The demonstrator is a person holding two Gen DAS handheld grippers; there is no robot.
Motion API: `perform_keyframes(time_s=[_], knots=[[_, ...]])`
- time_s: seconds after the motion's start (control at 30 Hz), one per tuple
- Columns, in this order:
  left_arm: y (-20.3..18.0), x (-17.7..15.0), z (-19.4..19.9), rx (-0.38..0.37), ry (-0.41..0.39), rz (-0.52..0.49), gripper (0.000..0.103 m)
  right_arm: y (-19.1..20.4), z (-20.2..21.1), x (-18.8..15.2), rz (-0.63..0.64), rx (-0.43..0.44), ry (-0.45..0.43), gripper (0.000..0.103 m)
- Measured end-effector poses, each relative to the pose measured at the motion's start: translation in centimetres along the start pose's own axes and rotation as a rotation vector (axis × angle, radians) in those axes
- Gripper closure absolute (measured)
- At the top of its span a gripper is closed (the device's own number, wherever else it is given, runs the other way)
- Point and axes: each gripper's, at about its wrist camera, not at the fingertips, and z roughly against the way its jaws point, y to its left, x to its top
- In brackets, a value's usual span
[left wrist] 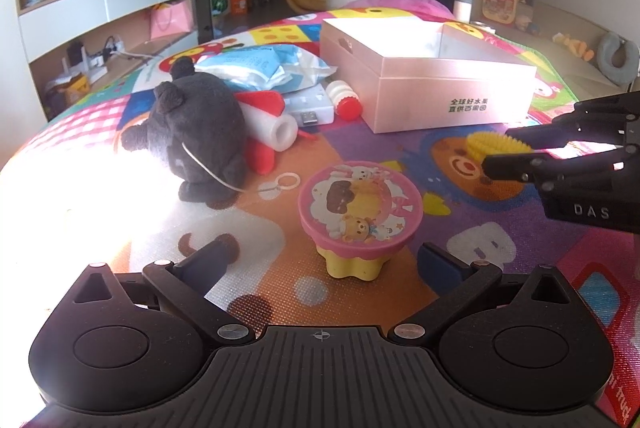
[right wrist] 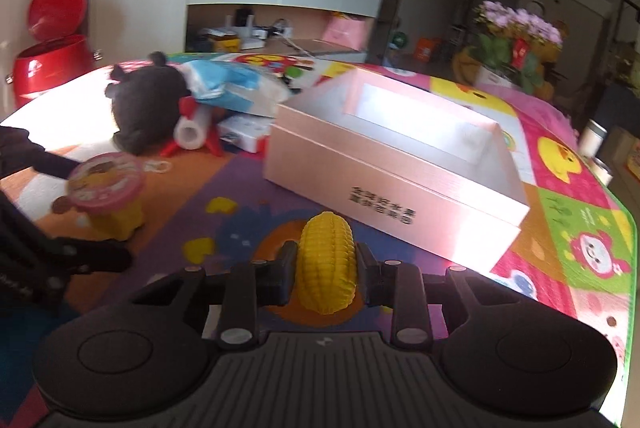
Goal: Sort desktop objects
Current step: 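Close the right tool on the yellow corn toy and lift it, then carry the corn toy in the right tool while the left tool holds the cup toy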
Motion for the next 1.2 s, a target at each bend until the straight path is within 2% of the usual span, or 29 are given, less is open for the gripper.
perform_keyframes(time_s=[0.07,0.13,0.2,0.3,0.47,0.53,0.6,0.67,0.77,0.83,0.9,0.97,1.03,1.2], knots=[[0.0,0.0,0.0,0.000,0.000,0.001,0.000,0.5,0.3,-0.3,0.032,0.012,0.007,0.071],[-0.1,0.0,0.0,0.001,0.000,-0.001,0.000,0.4,0.3,-0.6,0.027,-0.002,0.032,0.062],[-0.1,0.0,0.0,0.001,0.001,-0.002,0.000,-0.2,0.3,-1.3,0.029,-0.027,0.059,0.058],[-0.1,0.0,0.0,0.005,0.002,-0.005,0.000,-0.8,0.6,-1.8,0.075,-0.092,0.053,0.046],[-0.1,0.0,0.0,0.006,0.002,-0.006,0.000,-2.0,-0.2,-1.7,0.144,-0.255,0.035,0.046],[-0.1,0.0,0.0,0.006,0.003,-0.006,0.000,-2.5,-1.0,-1.5,0.135,-0.289,0.043,0.054],[-0.1,0.0,0.0,0.006,0.002,-0.006,0.000,-3.3,-1.7,-1.3,0.065,-0.268,0.075,0.057],[-0.1,0.0,0.0,0.006,0.002,-0.006,0.000,-3.5,-1.9,-1.1,0.000,-0.284,0.079,0.058],[-0.1,0.0,0.0,0.006,0.002,-0.006,0.000,-4.3,-1.7,-0.9,-0.166,-0.290,0.079,0.054],[-0.1,0.0,0.0,0.005,0.002,-0.006,0.000,-4.6,-1.8,-1.0,-0.232,-0.278,0.071,0.054],[-0.2,0.0,0.0,0.005,0.002,-0.006,0.000,-4.6,-2.3,-0.8,-0.221,-0.270,0.069,0.054],[-0.1,0.0,0.0,0.005,0.002,-0.006,0.000,-4.3,-3.1,-0.4,-0.183,-0.245,0.069,0.063],[-0.2,0.0,0.0,0.005,0.002,-0.006,0.000,-3.8,-3.3,0.1,-0.136,-0.223,0.069,0.065],[-0.1,0.0,0.0,0.005,0.002,-0.006,0.000,-0.6,-1.9,0.7,0.042,-0.071,0.013,0.068]])
